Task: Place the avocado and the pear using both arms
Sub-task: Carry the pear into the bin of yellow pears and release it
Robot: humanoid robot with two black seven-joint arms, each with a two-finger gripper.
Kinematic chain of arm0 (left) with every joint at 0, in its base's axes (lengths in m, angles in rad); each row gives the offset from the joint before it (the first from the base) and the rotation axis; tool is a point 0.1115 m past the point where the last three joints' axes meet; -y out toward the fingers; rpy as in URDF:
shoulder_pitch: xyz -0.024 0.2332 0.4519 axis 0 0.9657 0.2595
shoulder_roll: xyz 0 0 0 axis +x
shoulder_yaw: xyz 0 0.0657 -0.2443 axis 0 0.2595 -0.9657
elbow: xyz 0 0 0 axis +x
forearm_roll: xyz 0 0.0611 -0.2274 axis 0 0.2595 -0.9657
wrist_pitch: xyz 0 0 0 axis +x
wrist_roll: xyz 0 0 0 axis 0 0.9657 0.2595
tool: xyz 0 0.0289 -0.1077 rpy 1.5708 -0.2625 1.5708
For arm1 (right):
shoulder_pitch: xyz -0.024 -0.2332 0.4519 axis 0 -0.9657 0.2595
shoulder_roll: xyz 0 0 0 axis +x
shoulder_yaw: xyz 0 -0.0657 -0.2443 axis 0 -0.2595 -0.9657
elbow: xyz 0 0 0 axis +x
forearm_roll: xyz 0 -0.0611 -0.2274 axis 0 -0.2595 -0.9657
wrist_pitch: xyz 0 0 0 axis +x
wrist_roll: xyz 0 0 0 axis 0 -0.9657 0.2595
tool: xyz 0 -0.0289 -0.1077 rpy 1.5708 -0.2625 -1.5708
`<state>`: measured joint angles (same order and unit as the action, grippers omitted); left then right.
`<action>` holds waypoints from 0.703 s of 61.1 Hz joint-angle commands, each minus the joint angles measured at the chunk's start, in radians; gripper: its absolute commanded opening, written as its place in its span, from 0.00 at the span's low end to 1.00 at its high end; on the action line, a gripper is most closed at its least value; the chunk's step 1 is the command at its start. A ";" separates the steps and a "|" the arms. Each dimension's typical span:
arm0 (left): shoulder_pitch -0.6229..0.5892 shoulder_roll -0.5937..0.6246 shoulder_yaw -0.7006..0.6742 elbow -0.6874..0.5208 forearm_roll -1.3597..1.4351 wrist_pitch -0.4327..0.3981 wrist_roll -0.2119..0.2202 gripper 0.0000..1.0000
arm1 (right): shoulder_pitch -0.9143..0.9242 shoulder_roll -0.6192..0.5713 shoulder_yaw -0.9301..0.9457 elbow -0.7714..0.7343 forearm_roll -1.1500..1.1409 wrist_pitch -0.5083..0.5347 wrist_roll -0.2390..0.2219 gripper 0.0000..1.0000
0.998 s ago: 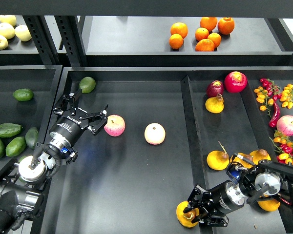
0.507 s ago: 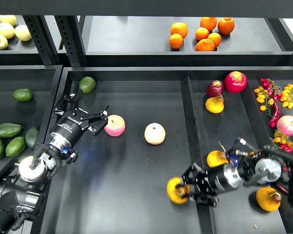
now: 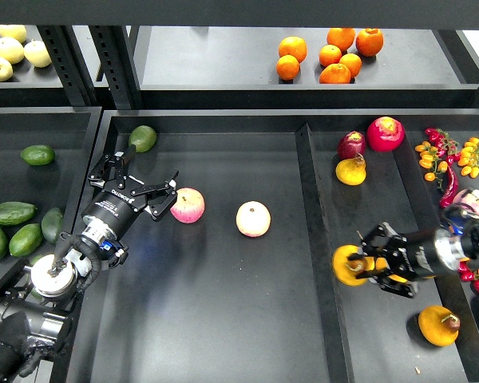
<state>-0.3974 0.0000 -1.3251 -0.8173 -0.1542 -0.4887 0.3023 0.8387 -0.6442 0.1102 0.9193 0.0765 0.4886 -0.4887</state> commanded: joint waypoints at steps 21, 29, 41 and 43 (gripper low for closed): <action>0.000 0.000 0.000 0.001 0.001 0.000 0.001 0.99 | -0.110 -0.009 -0.003 -0.071 -0.021 0.000 0.000 0.07; 0.000 0.000 0.000 0.001 0.001 0.000 0.001 0.99 | -0.130 0.003 0.002 -0.096 -0.021 0.000 0.000 0.08; 0.000 0.000 0.000 0.001 0.001 0.000 0.001 0.99 | -0.150 0.032 0.003 -0.115 -0.021 0.000 0.000 0.09; 0.000 0.000 0.000 0.001 0.001 0.000 0.001 0.99 | -0.153 0.034 0.002 -0.119 -0.021 0.000 0.000 0.09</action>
<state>-0.3974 0.0000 -1.3253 -0.8162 -0.1534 -0.4887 0.3038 0.6960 -0.6265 0.1122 0.8121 0.0552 0.4887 -0.4887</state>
